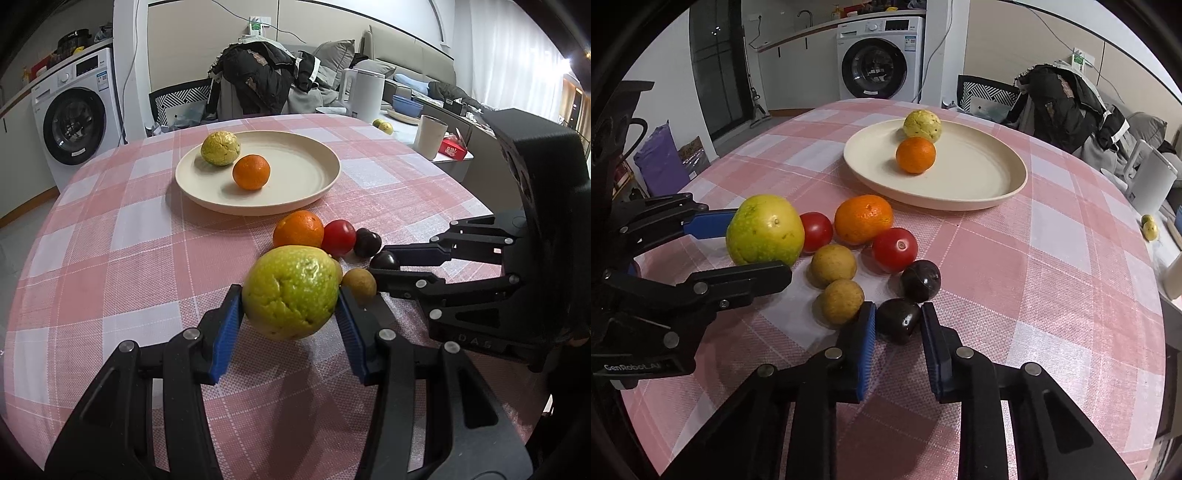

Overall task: Organize fruits
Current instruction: 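Grasp a dark plum with the right tool while the left tool holds the grapefruit, then carry the grapefruit and the plum over the cream plate with both tools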

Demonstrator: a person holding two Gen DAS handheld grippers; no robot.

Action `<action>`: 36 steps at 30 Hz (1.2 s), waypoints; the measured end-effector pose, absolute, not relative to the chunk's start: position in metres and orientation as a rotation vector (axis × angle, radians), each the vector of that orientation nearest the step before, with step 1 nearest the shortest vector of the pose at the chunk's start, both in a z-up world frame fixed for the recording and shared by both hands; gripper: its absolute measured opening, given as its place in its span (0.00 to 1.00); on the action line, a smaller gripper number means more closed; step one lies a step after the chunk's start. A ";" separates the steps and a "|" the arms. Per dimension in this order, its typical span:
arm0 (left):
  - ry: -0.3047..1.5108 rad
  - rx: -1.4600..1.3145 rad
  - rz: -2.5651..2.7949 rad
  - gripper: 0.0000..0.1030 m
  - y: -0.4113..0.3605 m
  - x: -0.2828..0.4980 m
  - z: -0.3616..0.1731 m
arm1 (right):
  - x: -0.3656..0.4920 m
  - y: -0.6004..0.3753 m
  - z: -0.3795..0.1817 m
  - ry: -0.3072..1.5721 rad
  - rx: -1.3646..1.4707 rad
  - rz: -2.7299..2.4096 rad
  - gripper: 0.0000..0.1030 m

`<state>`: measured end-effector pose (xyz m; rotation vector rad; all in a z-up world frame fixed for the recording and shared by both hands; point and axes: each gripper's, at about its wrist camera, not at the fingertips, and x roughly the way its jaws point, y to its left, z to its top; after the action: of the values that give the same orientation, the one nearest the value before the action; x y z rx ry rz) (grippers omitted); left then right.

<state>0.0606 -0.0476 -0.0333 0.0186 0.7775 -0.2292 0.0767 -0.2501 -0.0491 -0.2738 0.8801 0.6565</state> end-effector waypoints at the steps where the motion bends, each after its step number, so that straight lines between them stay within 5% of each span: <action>1: 0.777 0.019 -0.228 0.46 -0.048 0.060 -0.033 | 0.077 -0.251 -0.049 0.881 -0.266 0.660 0.24; 36: 0.666 -0.047 -0.149 0.46 -0.011 0.078 0.007 | 0.085 -0.280 0.008 0.701 -0.046 0.646 0.24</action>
<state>0.0779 -0.0114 0.0072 -0.0474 0.6660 -0.1487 0.0853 -0.2801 0.0084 -0.0462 0.7006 0.6461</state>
